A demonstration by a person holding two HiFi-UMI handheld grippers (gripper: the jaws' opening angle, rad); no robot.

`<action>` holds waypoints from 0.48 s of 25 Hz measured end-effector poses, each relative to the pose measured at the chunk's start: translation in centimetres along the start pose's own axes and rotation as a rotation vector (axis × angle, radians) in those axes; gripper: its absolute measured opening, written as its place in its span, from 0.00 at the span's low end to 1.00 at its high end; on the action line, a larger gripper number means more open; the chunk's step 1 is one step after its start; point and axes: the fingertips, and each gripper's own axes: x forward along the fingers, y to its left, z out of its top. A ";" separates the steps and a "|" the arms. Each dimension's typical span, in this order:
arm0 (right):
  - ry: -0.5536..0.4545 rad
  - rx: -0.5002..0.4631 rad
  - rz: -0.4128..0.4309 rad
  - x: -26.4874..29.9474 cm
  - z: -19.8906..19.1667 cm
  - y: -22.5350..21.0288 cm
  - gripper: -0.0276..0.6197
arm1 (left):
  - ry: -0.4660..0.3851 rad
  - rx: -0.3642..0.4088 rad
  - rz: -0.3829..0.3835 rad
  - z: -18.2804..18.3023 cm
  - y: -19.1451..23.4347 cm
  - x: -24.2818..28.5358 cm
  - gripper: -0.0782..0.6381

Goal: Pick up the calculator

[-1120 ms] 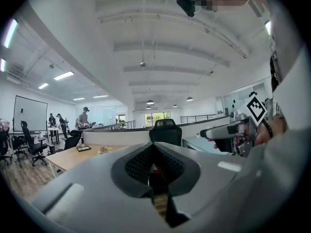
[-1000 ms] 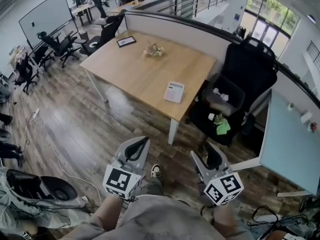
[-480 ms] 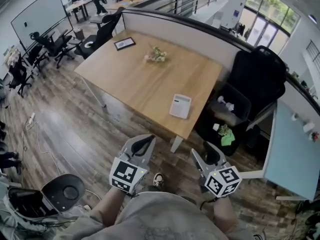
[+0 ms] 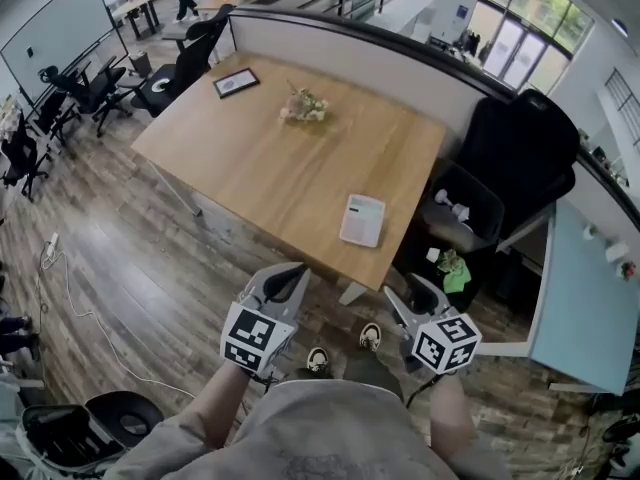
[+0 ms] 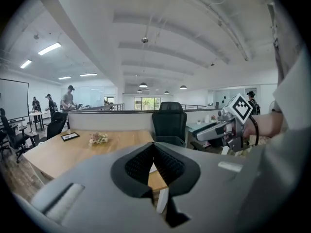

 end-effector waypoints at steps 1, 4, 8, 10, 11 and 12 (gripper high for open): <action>0.009 0.005 -0.001 0.6 0.0 -0.7 0.40 | 0.010 -0.003 -0.006 -0.3 0.4 0.8 0.11; 0.024 0.019 -0.008 2.5 0.1 -3.4 0.40 | 0.027 -0.010 -0.020 -1.1 1.2 3.2 0.11; 0.037 0.015 -0.002 5.3 0.4 -6.4 0.40 | 0.040 -0.009 -0.024 -1.9 2.3 6.4 0.11; 0.056 0.008 0.017 6.7 0.8 -7.5 0.40 | 0.043 -0.020 -0.021 -2.0 2.9 7.8 0.11; 0.067 0.004 0.028 7.4 1.1 -8.0 0.40 | 0.049 -0.025 -0.021 -2.0 3.1 8.5 0.11; 0.079 -0.001 0.038 8.0 1.4 -8.5 0.40 | 0.059 -0.029 -0.022 -2.0 3.2 9.2 0.11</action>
